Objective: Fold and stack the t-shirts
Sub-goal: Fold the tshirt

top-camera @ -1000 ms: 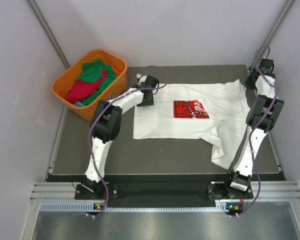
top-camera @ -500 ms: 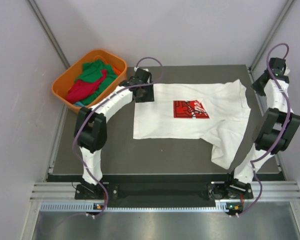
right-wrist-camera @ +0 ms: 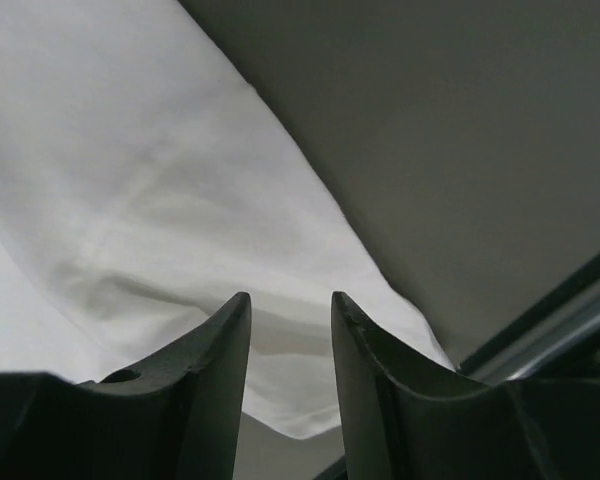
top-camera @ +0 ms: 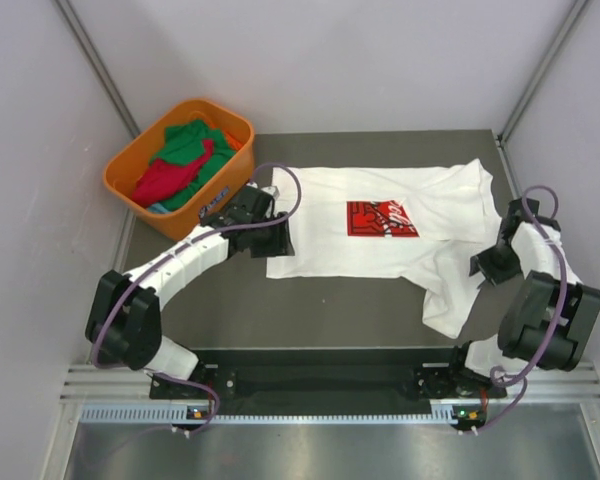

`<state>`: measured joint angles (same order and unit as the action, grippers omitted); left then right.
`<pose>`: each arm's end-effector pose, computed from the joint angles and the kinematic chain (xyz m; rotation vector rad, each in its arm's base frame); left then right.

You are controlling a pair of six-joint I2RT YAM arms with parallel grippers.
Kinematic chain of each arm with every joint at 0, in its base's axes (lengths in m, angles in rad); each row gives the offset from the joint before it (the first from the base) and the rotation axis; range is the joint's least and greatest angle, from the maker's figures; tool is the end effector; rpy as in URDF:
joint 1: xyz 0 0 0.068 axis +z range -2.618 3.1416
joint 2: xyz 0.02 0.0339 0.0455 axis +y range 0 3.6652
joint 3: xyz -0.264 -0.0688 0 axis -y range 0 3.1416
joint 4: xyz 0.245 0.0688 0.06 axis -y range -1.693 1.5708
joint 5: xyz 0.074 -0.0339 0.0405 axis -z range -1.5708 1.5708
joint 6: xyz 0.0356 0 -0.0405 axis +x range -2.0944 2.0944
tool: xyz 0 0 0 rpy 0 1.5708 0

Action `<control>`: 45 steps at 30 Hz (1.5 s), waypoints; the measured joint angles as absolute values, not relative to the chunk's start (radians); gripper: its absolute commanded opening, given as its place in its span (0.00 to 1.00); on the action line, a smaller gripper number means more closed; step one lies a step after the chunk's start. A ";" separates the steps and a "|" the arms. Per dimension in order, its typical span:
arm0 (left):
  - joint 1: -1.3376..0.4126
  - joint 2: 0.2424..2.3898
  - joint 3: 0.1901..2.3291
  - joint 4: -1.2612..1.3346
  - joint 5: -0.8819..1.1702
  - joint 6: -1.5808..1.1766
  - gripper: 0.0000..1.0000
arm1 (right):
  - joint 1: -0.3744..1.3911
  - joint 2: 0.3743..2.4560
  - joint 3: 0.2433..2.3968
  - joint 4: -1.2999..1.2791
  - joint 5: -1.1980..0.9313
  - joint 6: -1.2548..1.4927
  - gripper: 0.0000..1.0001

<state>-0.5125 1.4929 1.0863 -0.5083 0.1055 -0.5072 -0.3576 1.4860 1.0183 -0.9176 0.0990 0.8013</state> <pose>0.2726 -0.1577 0.2482 0.0529 2.5654 -0.5442 0.2457 -0.0955 0.2121 1.6200 2.4509 -0.0818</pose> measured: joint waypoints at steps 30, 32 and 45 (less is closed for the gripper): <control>-0.510 1.361 0.927 -0.480 0.024 -0.553 0.57 | -0.363 1.222 0.643 -0.976 0.057 0.847 0.00; -0.506 1.361 0.927 -0.491 -0.017 -0.562 0.57 | -0.363 1.190 0.698 -1.011 0.088 0.845 0.00; -0.472 1.368 0.927 -0.501 -0.112 -0.593 0.55 | -0.368 1.128 0.839 -1.093 0.234 0.811 0.00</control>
